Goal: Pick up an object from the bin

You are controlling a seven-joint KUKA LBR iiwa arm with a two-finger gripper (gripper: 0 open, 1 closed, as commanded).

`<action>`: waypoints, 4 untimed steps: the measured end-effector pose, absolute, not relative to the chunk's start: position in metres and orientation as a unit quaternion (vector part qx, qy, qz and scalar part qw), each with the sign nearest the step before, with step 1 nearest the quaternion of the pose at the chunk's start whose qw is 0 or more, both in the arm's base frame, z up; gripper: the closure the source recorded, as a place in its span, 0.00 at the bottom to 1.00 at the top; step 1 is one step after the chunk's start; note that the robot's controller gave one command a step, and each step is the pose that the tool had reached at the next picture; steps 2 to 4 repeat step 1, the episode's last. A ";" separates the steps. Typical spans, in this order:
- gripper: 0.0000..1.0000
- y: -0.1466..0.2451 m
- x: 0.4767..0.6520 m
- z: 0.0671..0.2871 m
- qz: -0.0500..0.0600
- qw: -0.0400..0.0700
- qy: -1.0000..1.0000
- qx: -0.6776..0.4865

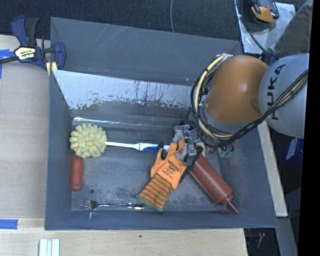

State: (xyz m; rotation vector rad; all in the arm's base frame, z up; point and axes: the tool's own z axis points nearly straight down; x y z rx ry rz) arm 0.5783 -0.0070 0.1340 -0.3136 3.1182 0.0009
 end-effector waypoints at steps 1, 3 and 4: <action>1.00 -0.007 0.578 0.173 0.000 0.003 0.995 -0.100; 1.00 -0.007 0.578 0.173 0.000 0.003 0.995 -0.100; 1.00 -0.007 0.578 0.173 0.000 0.003 0.995 -0.100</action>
Offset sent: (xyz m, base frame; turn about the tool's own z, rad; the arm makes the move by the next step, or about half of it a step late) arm -0.0002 0.0000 0.0382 0.0003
